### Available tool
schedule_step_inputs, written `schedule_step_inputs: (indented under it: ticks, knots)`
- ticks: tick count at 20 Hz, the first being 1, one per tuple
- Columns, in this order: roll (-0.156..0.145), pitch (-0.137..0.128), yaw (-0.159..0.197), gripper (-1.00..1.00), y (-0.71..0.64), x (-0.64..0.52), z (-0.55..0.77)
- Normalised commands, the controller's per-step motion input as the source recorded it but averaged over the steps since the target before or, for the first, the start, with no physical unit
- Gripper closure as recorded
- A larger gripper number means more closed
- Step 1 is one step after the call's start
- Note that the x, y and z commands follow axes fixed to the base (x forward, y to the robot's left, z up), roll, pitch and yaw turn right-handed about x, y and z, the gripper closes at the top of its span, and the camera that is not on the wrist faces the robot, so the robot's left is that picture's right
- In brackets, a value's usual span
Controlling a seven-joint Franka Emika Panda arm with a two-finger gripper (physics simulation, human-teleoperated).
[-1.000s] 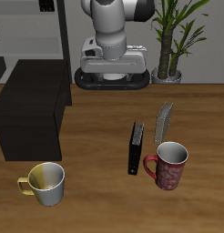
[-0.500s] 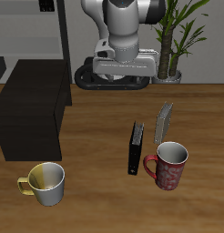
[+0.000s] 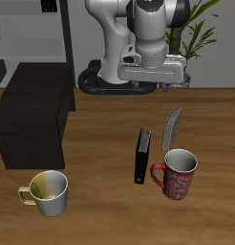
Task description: Place the yellow book flat on top of the shelf
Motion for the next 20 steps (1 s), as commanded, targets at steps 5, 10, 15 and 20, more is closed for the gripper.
schedule_step_inputs:
  ticks: [5, 10, 15, 20]
  knots:
    - [0.005, 0.007, -0.040, -1.00, 0.27, -0.02, -0.13]
    - [-0.011, -0.061, -0.033, -1.00, 0.36, -0.03, -0.10]
    - [0.029, 0.006, 0.015, -1.00, 0.27, 0.00, -0.19]
    - [-0.004, -0.021, -0.015, -1.00, 0.11, 0.09, -0.11]
